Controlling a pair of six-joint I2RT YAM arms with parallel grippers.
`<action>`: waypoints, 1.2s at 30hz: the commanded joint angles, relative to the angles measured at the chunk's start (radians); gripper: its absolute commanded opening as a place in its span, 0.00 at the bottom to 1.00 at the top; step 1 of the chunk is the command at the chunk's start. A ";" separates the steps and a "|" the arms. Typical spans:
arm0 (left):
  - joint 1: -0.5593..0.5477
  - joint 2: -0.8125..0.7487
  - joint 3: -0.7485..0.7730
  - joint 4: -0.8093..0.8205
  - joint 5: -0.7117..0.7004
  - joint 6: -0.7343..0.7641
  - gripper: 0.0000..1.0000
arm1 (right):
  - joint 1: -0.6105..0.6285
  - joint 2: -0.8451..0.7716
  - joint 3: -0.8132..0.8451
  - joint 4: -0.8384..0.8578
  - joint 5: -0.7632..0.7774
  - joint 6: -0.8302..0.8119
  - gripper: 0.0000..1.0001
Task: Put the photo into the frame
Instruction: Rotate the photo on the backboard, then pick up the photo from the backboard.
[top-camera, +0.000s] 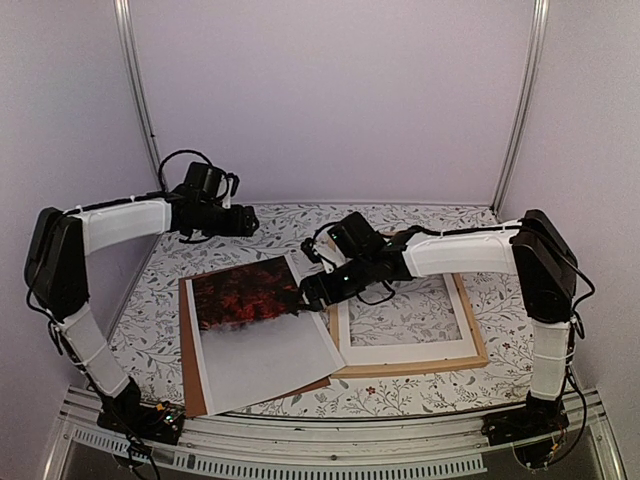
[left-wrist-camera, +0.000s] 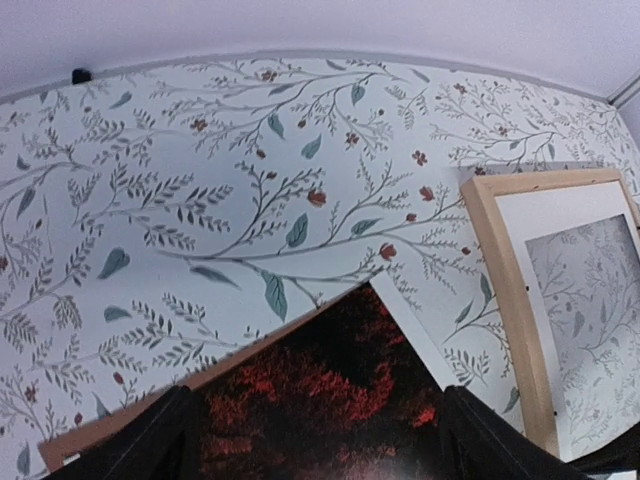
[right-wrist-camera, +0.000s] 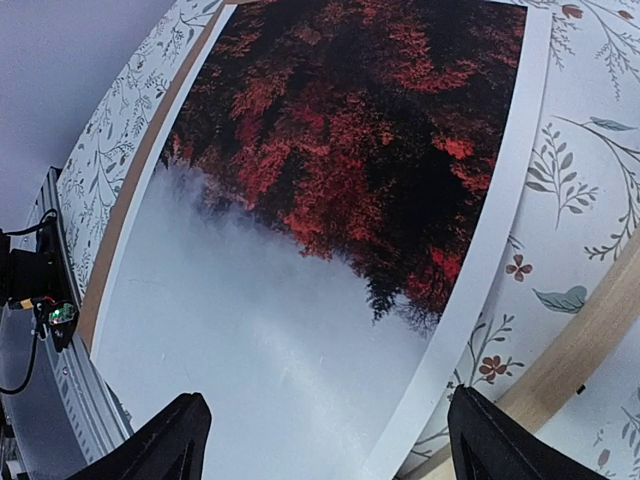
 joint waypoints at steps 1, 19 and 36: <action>-0.013 -0.126 -0.232 -0.040 -0.060 -0.135 0.86 | 0.023 0.072 0.088 -0.097 0.011 -0.016 0.86; -0.060 -0.485 -0.687 -0.082 -0.049 -0.362 0.86 | 0.029 0.182 0.202 -0.290 0.172 0.103 0.86; -0.085 -0.577 -0.802 -0.165 -0.019 -0.483 0.86 | 0.038 0.246 0.333 -0.433 0.186 0.064 0.86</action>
